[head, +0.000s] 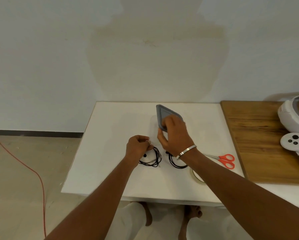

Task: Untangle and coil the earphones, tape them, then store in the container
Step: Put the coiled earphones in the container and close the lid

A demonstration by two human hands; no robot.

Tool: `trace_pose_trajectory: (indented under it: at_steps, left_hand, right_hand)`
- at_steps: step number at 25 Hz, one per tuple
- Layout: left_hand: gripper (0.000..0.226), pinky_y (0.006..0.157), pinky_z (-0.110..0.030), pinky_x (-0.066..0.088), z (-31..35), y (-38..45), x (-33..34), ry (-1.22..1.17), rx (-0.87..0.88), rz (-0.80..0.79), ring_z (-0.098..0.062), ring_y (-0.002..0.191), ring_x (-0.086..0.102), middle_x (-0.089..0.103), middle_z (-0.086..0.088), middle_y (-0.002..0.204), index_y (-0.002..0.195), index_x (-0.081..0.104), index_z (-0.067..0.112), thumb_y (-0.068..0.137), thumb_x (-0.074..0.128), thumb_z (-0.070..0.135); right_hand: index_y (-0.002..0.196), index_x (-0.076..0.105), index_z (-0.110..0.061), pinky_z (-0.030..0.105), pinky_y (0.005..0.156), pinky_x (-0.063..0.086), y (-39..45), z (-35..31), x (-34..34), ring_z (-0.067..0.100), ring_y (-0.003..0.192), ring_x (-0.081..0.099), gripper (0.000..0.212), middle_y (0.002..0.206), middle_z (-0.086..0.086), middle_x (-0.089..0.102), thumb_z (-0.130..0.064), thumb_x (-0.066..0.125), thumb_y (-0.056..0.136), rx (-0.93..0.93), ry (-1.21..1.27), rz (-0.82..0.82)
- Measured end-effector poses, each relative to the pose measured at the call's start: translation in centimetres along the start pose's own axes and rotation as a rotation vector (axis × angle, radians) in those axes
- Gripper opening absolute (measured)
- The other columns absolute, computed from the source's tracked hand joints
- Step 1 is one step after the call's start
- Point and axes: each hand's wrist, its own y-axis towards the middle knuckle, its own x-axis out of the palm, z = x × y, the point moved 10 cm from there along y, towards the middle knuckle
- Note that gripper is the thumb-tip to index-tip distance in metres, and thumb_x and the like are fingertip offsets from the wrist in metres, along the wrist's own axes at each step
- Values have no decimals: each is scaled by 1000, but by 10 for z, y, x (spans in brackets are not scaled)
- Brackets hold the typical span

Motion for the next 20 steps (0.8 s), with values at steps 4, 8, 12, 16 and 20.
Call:
trace_pose_trajectory:
  at_steps: [4,8,12,16,20]
  left_hand:
    - [11,54,-21,53,5,-3,-1,89,18,26,-11,72,72,74,-4,82,100,64,12,90,61,7]
    - [17,51,-16,52,16,-5,0,179,80,22,-9,65,68,71,-1,87,106,65,10,91,58,8]
    - [28,73,-15,45,42,-11,-10,429,296,146,-16,98,58,59,0,109,112,65,14,88,53,5]
    - [37,99,-38,37,32,-1,-10,799,239,143,-26,124,40,47,-3,129,124,57,18,87,57,14]
    - [42,97,-36,36,14,2,-2,883,175,57,-25,123,40,44,-3,132,127,53,19,85,60,17]
  right_hand:
    - [91,49,-10,34,71,38,0,41,-51,20,80,47,17,89,2,49,-26,44,89,240,216,311]
    - [99,45,-8,37,68,43,-17,111,-89,23,76,49,13,89,6,49,-18,37,98,536,351,627]
    - [113,42,4,36,72,46,-57,169,-87,29,82,54,23,101,18,53,-12,34,100,890,389,701]
    - [137,32,0,31,83,38,-90,194,-67,39,115,49,42,136,21,42,-6,37,95,1216,384,541]
    - [127,39,-1,31,90,46,-108,208,-43,26,97,54,39,121,19,50,4,44,89,1280,390,456]
